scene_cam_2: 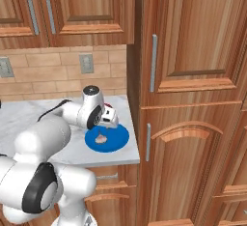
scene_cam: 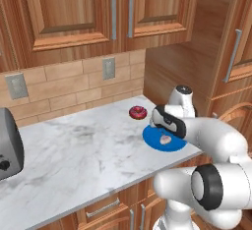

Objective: Pick the garlic from the microwave and place it on plate located on the counter.

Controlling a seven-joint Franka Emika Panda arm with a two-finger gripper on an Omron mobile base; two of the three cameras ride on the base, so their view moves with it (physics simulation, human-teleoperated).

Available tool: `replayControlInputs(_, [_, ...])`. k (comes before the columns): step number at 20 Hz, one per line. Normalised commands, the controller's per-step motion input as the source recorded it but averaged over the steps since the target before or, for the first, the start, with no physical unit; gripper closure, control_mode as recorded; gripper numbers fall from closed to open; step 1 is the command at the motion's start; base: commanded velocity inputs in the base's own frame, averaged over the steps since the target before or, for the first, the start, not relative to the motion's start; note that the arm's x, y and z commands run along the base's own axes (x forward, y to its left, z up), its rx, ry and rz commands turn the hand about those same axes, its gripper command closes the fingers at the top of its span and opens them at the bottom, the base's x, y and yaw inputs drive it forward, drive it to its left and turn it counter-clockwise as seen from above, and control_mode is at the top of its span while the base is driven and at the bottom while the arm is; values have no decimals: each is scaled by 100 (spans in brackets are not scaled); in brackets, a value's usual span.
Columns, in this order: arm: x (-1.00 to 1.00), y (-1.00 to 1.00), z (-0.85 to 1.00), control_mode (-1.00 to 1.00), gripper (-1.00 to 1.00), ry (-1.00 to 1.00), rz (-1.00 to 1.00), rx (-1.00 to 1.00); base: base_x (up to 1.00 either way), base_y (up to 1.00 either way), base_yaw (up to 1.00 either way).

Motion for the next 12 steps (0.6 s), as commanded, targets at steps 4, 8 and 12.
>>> replayControlInputs(4, [-25, 63, 72, -100, -100, -4, -3, 0, 0, 0, 0])
replayControlInputs(8, [-58, 85, 78, -100, -100, -3, 0, 0, 0, 0, 0])
replayControlInputs(12, [-89, 33, 90, -100, -100, -1, 0, 0, 0, 0, 0])
